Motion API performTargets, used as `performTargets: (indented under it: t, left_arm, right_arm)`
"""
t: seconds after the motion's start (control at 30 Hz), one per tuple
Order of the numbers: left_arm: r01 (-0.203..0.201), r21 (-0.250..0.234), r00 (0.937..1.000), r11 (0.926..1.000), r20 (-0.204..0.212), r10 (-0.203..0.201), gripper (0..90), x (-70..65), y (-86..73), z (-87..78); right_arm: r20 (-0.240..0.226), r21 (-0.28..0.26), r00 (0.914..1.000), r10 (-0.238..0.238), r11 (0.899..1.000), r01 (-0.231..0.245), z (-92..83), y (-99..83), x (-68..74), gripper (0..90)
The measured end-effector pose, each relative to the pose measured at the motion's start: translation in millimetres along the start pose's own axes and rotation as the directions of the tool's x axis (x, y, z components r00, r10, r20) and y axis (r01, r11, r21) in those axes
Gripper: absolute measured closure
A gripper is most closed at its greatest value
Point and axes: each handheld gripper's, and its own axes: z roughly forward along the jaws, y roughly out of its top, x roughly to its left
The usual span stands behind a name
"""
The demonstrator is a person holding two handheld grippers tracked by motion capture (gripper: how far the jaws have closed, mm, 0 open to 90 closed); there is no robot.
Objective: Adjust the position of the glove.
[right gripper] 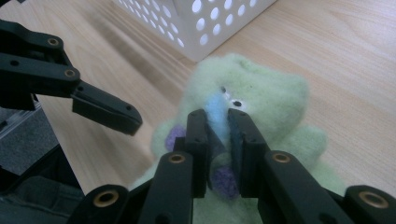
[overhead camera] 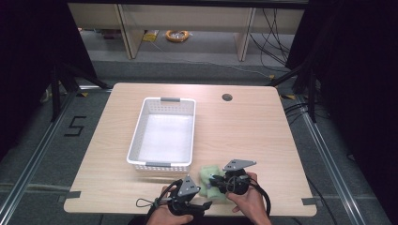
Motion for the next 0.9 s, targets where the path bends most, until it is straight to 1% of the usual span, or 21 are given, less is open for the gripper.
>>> performTargets:
  t: [0.03,0.07,0.1,0.13,0.17,0.2,0.27,0.4,0.43,0.47,0.53,0.57,0.6,0.63,0.7,0.73,0.77,0.8,0.83,0.87,0.9]
  left_arm:
    - [-0.007,0.024,0.9999,0.9997,0.007,0.007,38.0,0.3,1.4,1.9]
    - [-0.007,0.024,0.9999,0.9997,0.007,0.007,39.7,0.3,1.4,1.9]
    - [-0.017,0.021,0.9998,0.9996,0.012,0.017,39.7,-1.0,2.0,3.5]
    - [-0.034,0.014,0.9994,0.9993,-0.005,0.034,40.9,-1.9,2.7,5.2]
    - [-0.048,0.024,0.9987,0.9986,-0.014,0.048,44.7,-2.1,3.7,6.1]
    - [-0.046,0.026,0.9989,0.9986,-0.011,0.046,44.7,-3.0,4.2,8.2]
    - [-0.085,0.042,0.9958,0.9955,-0.031,0.087,48.1,-2.4,6.1,12.9]
    - [-0.096,0.045,0.9944,0.9944,-0.040,0.098,55.5,-3.7,6.5,17.7]
    - [-0.100,0.057,0.9923,0.9934,-0.067,0.104,59.5,-3.3,6.4,18.5]
    - [-0.100,0.057,0.9923,0.9934,-0.067,0.104,61.6,-3.3,6.4,18.5]
    - [-0.113,0.047,0.9913,0.9925,-0.062,0.116,65.0,-3.9,7.7,16.9]
    - [-0.126,0.064,0.9886,0.9899,-0.075,0.131,71.9,-3.8,8.1,15.0]
    - [-0.157,0.067,0.9838,0.9853,-0.076,0.162,71.9,-3.4,9.2,13.7]
    - [-0.170,0.078,0.9811,0.9823,-0.080,0.176,77.6,-2.6,9.3,13.3]
    - [-0.150,0.062,0.9853,0.9867,-0.073,0.154,79.9,-4.2,8.7,12.7]
    - [-0.179,0.065,0.9804,0.9817,-0.072,0.183,83.1,-2.8,10.3,9.1]
    - [-0.179,0.065,0.9804,0.9817,-0.072,0.183,83.7,-2.8,10.3,9.1]
    - [-0.160,0.057,0.9835,0.9855,-0.076,0.164,83.7,-3.9,10.6,7.2]
    - [-0.174,0.046,0.9812,0.9838,-0.078,0.177,84.4,-2.3,14.2,1.7]
    - [-0.165,0.036,0.9828,0.9856,-0.078,0.167,84.6,-1.6,15.7,-0.5]
    - [-0.184,0.036,0.9788,0.9823,-0.085,0.186,84.7,1.2,17.7,-3.7]
  right_arm:
    - [-0.006,0.002,0.9999,0.010,1.000,-0.010,-0.7,-0.3,-0.8,78.4]
    - [-0.006,0.002,0.9999,0.010,1.000,-0.010,-0.7,-0.3,-0.8,78.4]
    - [-0.007,0.004,0.9996,0.028,1.000,-0.028,-1.3,-0.4,0.6,78.4]
    - [-0.019,-0.005,0.9998,0.003,1.000,-0.003,-0.9,-0.4,-2.3,78.3]
    - [-0.014,-0.005,0.9998,0.014,1.000,-0.014,-1.9,-0.4,-3.0,78.0]
    - [-0.014,-0.005,0.9998,0.014,1.000,-0.014,-1.9,-0.4,-3.0,78.0]
    - [-0.016,-0.011,0.9995,0.028,1.000,-0.029,-2.2,-0.5,-3.3,78.3]
    - [-0.027,-0.007,0.9993,0.024,1.000,-0.025,-3.2,-0.3,-4.9,79.2]
    - [-0.023,-0.006,0.9995,0.021,1.000,-0.021,-4.0,-0.7,-5.8,80.0]
    - [-0.035,-0.013,0.9991,0.024,1.000,-0.024,-3.7,-1.0,-6.3,80.3]
    - [-0.042,-0.010,0.9987,0.028,1.000,-0.028,-4.4,-1.0,-6.6,80.7]
    - [-0.034,-0.015,0.9991,0.027,1.000,-0.027,-6.2,-1.0,-6.4,81.2]
    - [-0.034,-0.015,0.9991,0.027,1.000,-0.027,-6.2,-1.0,-6.4,81.2]
    - [-0.034,-0.021,0.9988,0.034,0.999,-0.034,-7.5,-0.9,-6.4,81.4]
    - [-0.035,-0.022,0.9989,0.031,0.999,-0.031,-8.2,-0.8,-6.6,81.7]
    - [-0.031,-0.030,0.9992,0.025,0.999,-0.026,-10.4,-0.3,-6.4,82.5]
    - [-0.031,-0.030,0.9992,0.025,0.999,-0.026,-10.4,-0.3,-6.4,82.5]
    - [-0.045,-0.038,0.9988,0.019,0.999,-0.021,-11.4,0.2,-6.0,82.8]
    - [-0.036,-0.050,0.9993,0.012,0.999,-0.014,-17.7,2.2,-3.8,83.1]
    - [-0.048,-0.059,0.9988,0.014,0.998,-0.017,-19.9,3.1,-2.6,83.2]
    - [-0.048,-0.075,0.9987,0.015,0.997,-0.019,-21.8,3.3,-1.1,83.2]
